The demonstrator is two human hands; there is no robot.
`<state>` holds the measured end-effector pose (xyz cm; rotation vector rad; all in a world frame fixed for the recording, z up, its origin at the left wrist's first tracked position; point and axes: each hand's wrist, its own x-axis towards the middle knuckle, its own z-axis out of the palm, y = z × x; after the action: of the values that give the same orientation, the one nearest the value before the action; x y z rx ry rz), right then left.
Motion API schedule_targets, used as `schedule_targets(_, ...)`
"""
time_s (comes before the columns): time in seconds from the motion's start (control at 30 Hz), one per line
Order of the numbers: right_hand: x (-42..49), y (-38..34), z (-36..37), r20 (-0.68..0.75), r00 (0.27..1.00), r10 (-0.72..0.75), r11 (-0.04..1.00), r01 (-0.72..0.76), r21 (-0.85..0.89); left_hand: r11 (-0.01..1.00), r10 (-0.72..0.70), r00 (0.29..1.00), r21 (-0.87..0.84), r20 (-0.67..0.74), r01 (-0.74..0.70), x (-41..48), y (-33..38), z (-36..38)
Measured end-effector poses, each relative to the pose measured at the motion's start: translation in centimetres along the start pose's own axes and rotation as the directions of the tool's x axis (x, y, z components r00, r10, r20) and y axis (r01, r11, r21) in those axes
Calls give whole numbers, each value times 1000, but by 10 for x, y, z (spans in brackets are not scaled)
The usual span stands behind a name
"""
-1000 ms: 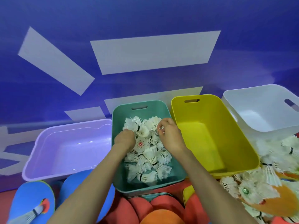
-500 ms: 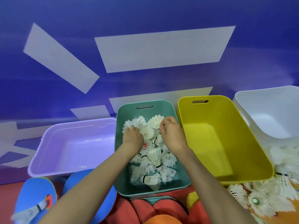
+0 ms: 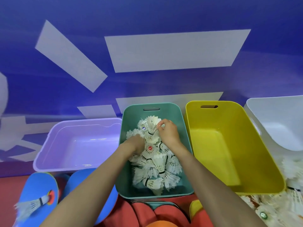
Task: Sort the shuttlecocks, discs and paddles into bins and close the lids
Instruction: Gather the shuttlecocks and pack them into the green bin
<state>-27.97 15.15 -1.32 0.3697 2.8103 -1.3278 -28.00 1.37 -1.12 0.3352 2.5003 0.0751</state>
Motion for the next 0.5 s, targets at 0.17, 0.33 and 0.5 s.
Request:
schedule_targets(0.17,1,-3,17,404,910,98,919,73,-388,989,7,966,-138,-260,-44,-21,-3,-4)
schedule_targets(0.33,-10,-11,5,288,957,42,904,86,-419,958,-5,886,-255,-463,-128,-53,-5,-1)
schedule_targets(0.5,-55,-36,-11,120,970,-210,928,236,-287,887,-82,754,-393,-651,-243,-98,-17,8)
